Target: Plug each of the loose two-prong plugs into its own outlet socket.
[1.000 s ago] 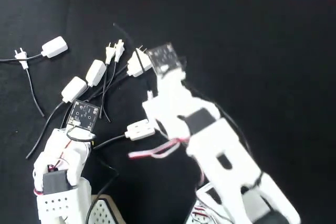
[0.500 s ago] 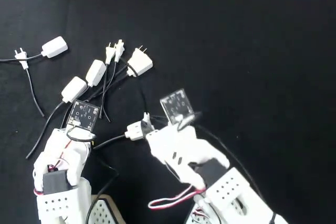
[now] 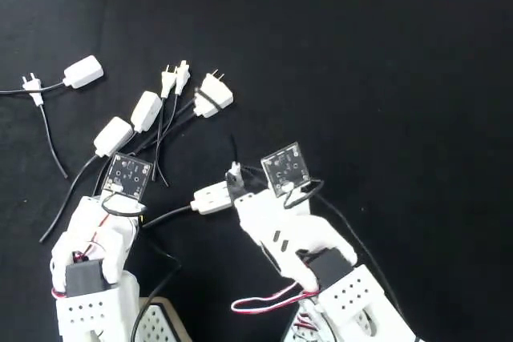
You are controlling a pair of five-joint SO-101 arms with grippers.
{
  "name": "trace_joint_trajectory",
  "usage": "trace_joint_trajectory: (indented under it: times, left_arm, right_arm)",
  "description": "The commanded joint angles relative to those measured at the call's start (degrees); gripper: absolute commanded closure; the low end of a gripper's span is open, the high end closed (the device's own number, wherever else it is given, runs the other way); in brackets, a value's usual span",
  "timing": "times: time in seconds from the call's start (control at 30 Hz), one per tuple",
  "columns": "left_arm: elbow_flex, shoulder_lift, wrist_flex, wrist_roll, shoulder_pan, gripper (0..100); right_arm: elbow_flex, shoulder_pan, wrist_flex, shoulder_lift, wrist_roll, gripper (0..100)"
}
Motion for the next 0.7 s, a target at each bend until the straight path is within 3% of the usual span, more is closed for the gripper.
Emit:
trace_joint_trajectory:
  times: [0.0, 0.13, 0.23, 0.4, 0.5, 0.67]
  left_arm:
    - [-0.6, -0.2, -0.2, -0.2, 0.0, 86]
    - [-0.6, -0.3, -1.6, 0.0, 0.0, 86]
    - [-0.8, -0.3, -2.6, 0.1, 1.7, 86]
    - [-2.4, -0.2, -7.2, 0.2, 11.4, 86]
    - [-3.7, -0.1, -8.6, -0.8, 19.9, 84]
    - [-5.8, 0.6, -8.4, -5.4, 30.0, 74]
  right_arm:
    - [-0.1, 0.6, -4.2, 3.5, -1.1, 98.6]
    - [-2.2, 1.2, -8.3, 10.7, -1.2, 98.6]
    - [-7.8, 8.3, -7.6, 14.5, -2.6, 98.6]
    - [-24.0, 26.0, 9.9, 18.4, -3.0, 98.6]
    - [-29.1, 30.1, 18.7, 20.6, -3.0, 98.6]
    - [-32.1, 34.5, 20.0, 24.9, -3.0, 98.6]
